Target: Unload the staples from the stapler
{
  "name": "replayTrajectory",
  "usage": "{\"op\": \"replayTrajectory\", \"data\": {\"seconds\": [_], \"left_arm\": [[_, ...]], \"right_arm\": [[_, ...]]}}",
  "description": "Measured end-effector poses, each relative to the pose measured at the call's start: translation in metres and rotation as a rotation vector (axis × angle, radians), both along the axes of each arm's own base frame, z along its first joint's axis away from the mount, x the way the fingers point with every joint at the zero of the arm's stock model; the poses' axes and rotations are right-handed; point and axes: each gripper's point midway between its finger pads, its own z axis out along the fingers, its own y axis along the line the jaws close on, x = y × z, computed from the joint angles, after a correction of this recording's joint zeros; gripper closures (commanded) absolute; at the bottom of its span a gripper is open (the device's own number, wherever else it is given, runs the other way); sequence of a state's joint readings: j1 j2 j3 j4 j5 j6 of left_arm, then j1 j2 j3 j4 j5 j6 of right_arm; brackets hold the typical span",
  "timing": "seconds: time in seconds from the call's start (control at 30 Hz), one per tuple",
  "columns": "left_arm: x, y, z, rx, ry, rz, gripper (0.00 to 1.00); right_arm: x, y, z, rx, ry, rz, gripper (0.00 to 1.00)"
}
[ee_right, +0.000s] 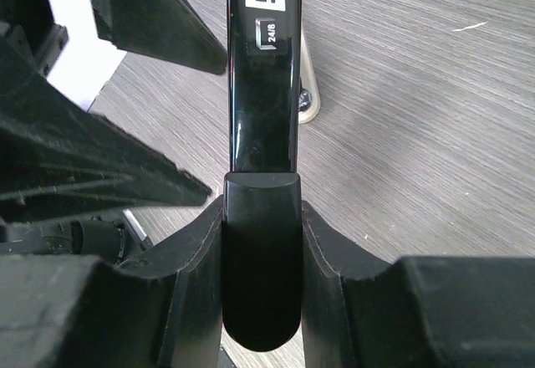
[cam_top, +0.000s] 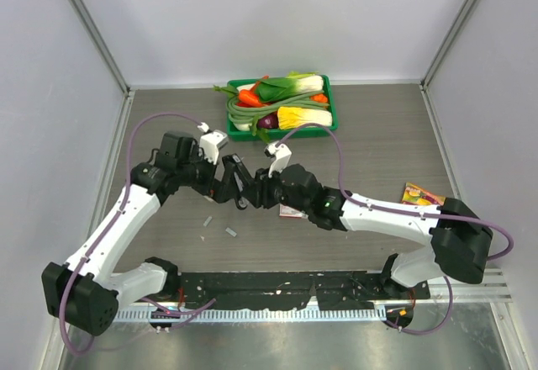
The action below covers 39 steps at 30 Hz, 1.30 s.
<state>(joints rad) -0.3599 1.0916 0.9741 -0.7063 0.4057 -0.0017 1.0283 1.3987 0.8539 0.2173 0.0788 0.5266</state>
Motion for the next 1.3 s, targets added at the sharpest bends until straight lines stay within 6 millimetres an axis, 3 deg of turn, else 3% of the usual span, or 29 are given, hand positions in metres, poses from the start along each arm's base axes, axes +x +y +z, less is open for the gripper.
{"op": "replayTrajectory", "data": {"seconds": [0.2,0.37,0.6,0.7,0.83,1.0,1.13,1.3], "left_arm": [[-0.018,-0.019,-0.006,-0.032,0.023,-0.093,0.0],[-0.025,-0.02,-0.017,-0.014,0.039,-0.123,0.06],[-0.025,-0.019,-0.017,-0.006,0.015,-0.148,0.16],[-0.025,-0.019,-0.015,-0.007,0.001,-0.156,0.27],[-0.025,-0.02,-0.014,-0.008,-0.008,-0.171,0.51],[-0.029,-0.023,-0.014,-0.023,-0.006,-0.21,0.61],[-0.031,-0.024,-0.013,-0.026,-0.002,-0.223,0.82],[-0.023,-0.013,-0.018,0.025,-0.011,-0.17,0.99]], "right_arm": [[0.0,0.004,0.008,0.032,-0.013,-0.034,0.99],[0.006,0.004,0.016,0.055,-0.031,-0.062,0.99],[0.006,0.007,0.021,0.087,-0.018,-0.069,0.99],[0.004,0.008,0.022,0.102,0.001,-0.066,0.99],[0.001,0.012,0.026,0.137,0.031,-0.059,0.99],[-0.001,0.016,0.034,0.19,0.055,-0.054,0.99],[-0.002,0.017,0.035,0.205,0.072,-0.053,0.99],[-0.016,0.007,0.031,0.19,0.09,-0.018,0.99]]}}
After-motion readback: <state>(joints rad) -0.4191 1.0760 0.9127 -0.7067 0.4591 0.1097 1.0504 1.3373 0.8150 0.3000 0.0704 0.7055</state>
